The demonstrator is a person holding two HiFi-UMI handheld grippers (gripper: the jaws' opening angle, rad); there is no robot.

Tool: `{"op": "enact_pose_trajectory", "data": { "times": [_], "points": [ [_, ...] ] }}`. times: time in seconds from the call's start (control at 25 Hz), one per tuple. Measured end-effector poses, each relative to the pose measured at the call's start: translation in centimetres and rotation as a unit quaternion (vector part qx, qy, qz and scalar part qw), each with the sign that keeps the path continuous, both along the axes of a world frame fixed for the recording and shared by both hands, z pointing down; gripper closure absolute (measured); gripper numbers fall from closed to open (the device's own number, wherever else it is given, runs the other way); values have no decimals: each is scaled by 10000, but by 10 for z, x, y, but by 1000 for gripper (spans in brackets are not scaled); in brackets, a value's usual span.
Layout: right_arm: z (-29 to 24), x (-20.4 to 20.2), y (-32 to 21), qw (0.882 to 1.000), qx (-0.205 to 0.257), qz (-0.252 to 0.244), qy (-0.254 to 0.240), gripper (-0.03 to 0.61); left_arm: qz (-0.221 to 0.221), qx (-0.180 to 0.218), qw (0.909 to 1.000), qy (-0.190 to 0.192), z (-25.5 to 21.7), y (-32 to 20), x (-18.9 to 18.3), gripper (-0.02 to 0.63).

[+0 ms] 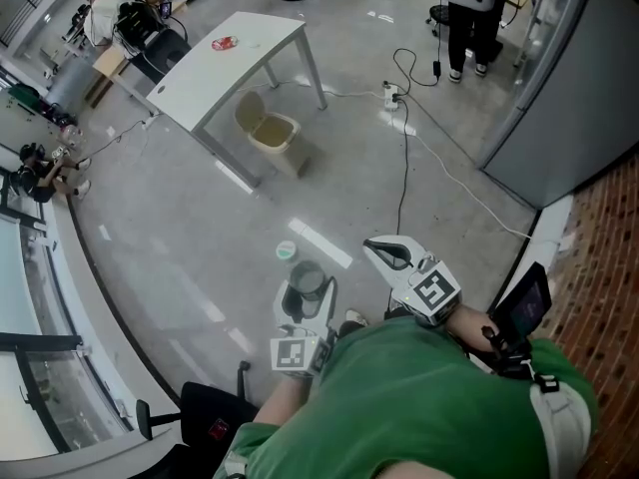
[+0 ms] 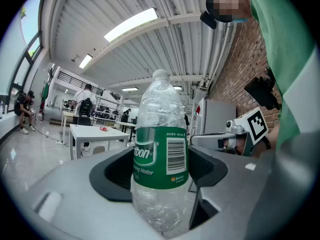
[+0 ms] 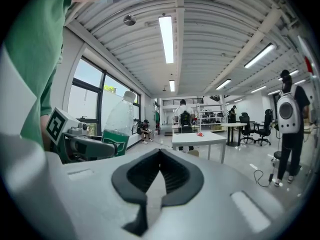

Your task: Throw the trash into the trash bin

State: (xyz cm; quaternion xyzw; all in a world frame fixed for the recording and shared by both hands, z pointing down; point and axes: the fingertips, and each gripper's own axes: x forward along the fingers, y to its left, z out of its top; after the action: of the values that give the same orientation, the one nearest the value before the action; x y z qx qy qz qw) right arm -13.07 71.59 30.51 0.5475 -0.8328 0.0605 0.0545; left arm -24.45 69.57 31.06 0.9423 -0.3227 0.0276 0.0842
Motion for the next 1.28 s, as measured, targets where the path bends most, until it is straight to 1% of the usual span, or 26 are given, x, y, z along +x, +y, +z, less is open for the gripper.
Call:
{"op": "enact_pose_trajectory", "data": {
  "times": [0.32, 0.56, 0.88, 1.12, 1.28],
  "points": [
    [-3, 14, 2, 9999, 80, 102, 75, 575, 95, 11, 10000, -27, 1, 1, 13, 284],
    [-9, 33, 6, 9995, 270, 115, 108, 575, 116, 74, 9999, -83, -3, 2, 33, 284],
    [-7, 68, 12, 9995, 306, -98, 5, 575, -159, 138, 9997, -153, -6, 10, 64, 284],
    [9, 85, 20, 9995, 231, -210, -39, 574, -421, 118, 9989, -156, 0, 21, 73, 284],
    [8, 91, 21, 9995, 272, -163, -78, 575, -381, 51, 9991, -179, 1, 23, 79, 284]
  ]
}}
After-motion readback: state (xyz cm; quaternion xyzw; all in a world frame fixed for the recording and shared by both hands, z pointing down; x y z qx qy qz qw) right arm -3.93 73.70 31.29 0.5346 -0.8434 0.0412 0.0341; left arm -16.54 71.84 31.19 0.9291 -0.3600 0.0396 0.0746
